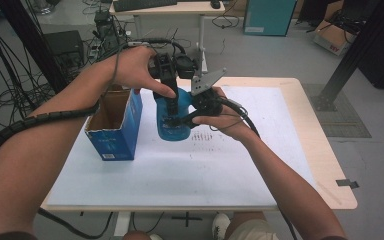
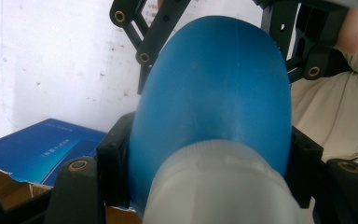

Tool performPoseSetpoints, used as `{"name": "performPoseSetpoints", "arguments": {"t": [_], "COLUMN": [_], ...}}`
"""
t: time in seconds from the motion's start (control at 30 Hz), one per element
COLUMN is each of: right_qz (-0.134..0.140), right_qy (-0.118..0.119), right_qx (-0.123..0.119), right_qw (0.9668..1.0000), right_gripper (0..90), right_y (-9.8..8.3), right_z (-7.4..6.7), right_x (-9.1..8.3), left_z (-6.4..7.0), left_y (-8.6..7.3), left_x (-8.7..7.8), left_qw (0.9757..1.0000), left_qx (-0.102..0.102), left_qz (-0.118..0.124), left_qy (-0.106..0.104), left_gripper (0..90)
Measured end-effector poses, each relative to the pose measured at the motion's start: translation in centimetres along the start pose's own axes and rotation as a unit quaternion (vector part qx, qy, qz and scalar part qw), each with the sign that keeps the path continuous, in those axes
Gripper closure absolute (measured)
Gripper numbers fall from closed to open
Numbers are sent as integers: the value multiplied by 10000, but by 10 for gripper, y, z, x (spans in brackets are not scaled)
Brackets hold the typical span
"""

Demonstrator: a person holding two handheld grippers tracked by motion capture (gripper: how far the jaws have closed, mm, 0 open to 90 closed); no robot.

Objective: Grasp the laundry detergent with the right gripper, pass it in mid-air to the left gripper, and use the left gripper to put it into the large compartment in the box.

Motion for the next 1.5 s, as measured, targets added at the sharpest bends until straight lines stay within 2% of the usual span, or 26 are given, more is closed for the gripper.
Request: {"name": "performPoseSetpoints", "arguments": {"t": [0.67, 1.5], "right_qz": [17, 89], "right_qy": [-20, -72], "right_qx": [7, 7], "right_qw": [10000, 9999], "right_gripper": [422, 413], "right_y": [0, 1], "right_z": [0, 1], "right_x": [-2, -3], "left_z": [1, 0], "left_y": [2, 0], "left_x": [-2, -4], "left_qw": [10000, 10000], "left_qx": [45, -47], "left_qz": [14, 52], "left_qy": [44, 36], "left_gripper": [359, 359]}}
Point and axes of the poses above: each handheld gripper's, and its own axes: x roughly forward along the jaws, y roughly out of its top, z roughly to its right, the point moved 1 cm from there along x, roughly forward along the jaws, and after that the axes turned 11 degrees about -z, right-handed, at the moved point
